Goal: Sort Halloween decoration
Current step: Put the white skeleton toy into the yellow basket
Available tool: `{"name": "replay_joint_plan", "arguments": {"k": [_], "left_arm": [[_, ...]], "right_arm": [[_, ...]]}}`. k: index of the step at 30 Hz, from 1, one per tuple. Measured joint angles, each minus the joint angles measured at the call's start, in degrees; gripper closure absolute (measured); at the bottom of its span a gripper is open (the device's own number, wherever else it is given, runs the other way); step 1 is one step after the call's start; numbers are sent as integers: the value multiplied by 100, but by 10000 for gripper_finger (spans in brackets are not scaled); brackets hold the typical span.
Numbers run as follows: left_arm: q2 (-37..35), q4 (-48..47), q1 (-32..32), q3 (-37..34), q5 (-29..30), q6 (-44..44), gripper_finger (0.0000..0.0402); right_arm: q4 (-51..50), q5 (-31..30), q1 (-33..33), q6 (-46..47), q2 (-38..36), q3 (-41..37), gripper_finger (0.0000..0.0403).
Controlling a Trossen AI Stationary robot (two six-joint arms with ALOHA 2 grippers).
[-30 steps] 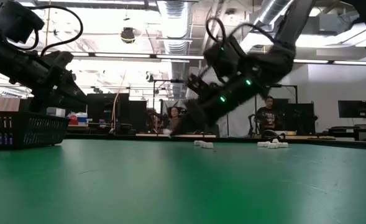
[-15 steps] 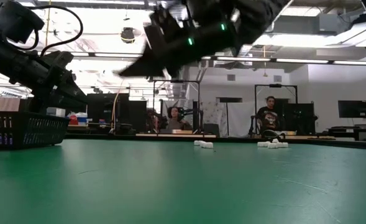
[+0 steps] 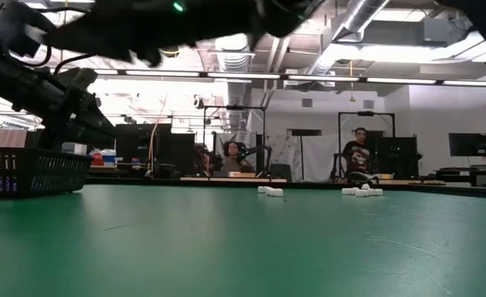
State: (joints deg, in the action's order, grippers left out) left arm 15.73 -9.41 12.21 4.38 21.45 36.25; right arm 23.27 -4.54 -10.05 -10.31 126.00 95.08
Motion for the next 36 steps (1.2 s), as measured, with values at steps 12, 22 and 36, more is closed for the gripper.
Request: {"name": "replay_joint_plan", "arguments": {"k": [12, 22, 36], "left_arm": [[1, -9, -1, 0, -13, -105, 276], [2, -11, 0, 0, -12, -153, 276], [2, -13, -2, 0, -11, -155, 276]], "right_arm": [[-935, 1194, -101, 19, 1652, 2418, 365], [-1130, 1856, -36, 108, 1786, 2604, 296], [-1591, 1736, 20, 113, 1690, 2603, 207]]}}
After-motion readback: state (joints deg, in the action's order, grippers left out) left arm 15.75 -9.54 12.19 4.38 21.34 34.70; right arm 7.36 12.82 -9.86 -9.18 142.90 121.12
